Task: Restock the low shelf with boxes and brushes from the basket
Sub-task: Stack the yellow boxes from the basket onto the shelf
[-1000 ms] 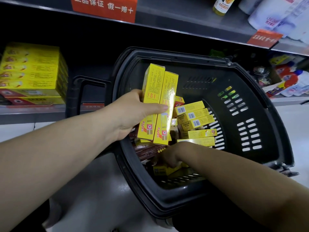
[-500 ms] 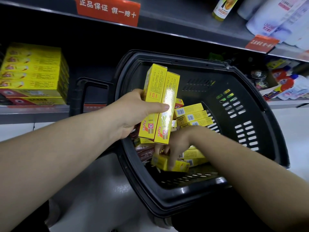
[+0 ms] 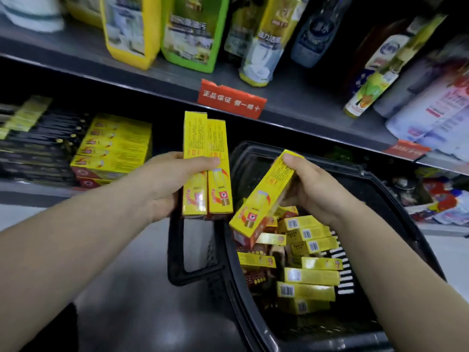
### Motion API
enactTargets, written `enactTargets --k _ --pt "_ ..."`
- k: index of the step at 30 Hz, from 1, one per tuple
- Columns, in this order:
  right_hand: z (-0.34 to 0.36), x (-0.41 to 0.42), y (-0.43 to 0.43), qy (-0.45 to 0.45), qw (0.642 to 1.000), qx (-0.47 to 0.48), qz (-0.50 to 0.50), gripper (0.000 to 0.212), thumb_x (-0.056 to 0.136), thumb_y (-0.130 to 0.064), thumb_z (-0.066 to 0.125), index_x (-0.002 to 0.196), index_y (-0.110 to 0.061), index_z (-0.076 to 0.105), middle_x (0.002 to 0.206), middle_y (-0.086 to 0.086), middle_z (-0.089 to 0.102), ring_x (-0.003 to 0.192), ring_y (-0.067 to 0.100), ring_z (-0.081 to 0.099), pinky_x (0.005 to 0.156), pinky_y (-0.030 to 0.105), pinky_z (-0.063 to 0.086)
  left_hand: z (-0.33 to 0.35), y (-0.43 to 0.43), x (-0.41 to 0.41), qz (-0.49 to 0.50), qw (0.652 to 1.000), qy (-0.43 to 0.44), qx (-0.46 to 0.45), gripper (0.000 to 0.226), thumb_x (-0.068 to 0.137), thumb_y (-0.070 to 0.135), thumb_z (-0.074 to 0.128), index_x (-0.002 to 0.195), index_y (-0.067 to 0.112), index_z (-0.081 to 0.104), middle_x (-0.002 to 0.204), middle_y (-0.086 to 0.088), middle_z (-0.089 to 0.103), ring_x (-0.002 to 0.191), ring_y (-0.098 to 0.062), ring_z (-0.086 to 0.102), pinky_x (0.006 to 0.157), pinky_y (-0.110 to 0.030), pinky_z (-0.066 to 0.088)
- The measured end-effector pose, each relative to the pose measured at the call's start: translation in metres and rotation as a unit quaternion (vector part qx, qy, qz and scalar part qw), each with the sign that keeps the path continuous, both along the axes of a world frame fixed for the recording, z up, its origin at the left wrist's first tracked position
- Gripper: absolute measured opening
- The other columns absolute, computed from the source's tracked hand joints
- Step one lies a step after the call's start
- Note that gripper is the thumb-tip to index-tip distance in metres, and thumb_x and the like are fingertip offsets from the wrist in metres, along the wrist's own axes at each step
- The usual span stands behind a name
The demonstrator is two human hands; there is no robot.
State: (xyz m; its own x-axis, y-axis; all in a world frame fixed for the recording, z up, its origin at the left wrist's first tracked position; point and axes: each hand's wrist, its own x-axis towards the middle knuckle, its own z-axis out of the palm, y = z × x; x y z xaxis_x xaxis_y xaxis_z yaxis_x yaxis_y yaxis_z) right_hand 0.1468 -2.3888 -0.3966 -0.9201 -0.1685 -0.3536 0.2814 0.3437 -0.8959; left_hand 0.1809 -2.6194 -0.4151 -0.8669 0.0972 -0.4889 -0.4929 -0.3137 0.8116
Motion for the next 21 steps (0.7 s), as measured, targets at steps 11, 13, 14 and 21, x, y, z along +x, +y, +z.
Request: enactTargets --k 11,13,14,21 --pt "-0.01 -0.052 -0.127 -0.006 0.998 0.009 0.059 0.028 0.077 -0.043 0.069 0.083 -0.017 0.062 0.06 -0.003 0.067 0.047 0.008 0.06 0.044 0.016 0.046 -0.036 -0.119 0.018 0.328 0.943 -0.051 -0.039 0.012 0.078 0.007 0.071 0.084 0.011 0.062 0.068 -0.009 0.069 0.049 -0.023 0.066 0.038 -0.039 0.05" --pt "-0.02 -0.061 -0.145 0.004 0.997 0.051 0.058 0.019 0.088 -0.037 0.062 0.086 -0.018 0.059 0.061 -0.003 0.067 0.049 0.008 0.06 0.046 0.018 0.046 -0.043 -0.134 0.023 0.35 0.933 -0.068 -0.038 0.018 0.078 0.008 0.072 0.092 0.011 0.061 0.071 -0.011 0.069 0.054 -0.027 0.067 0.039 -0.04 0.051" --pt "-0.026 -0.065 -0.153 0.018 0.995 0.078 0.059 0.017 0.089 -0.037 0.06 0.086 -0.02 0.059 0.065 -0.003 0.068 0.053 0.008 0.06 0.05 0.019 0.046 -0.046 -0.14 0.025 0.36 0.929 -0.073 -0.041 0.02 0.078 0.009 0.072 0.094 0.011 0.061 0.071 -0.011 0.07 0.055 -0.027 0.067 0.041 -0.04 0.052" --pt "-0.074 -0.094 -0.217 0.068 0.978 0.161 0.118 0.034 0.079 -0.028 0.074 0.101 -0.014 0.052 0.099 0.005 0.06 0.085 0.017 0.056 0.073 0.028 0.044 -0.062 -0.169 0.033 0.39 0.914 -0.087 -0.064 0.017 0.078 0.009 0.073 0.076 0.019 0.059 0.073 -0.007 0.066 0.055 -0.023 0.064 0.035 -0.033 0.049"
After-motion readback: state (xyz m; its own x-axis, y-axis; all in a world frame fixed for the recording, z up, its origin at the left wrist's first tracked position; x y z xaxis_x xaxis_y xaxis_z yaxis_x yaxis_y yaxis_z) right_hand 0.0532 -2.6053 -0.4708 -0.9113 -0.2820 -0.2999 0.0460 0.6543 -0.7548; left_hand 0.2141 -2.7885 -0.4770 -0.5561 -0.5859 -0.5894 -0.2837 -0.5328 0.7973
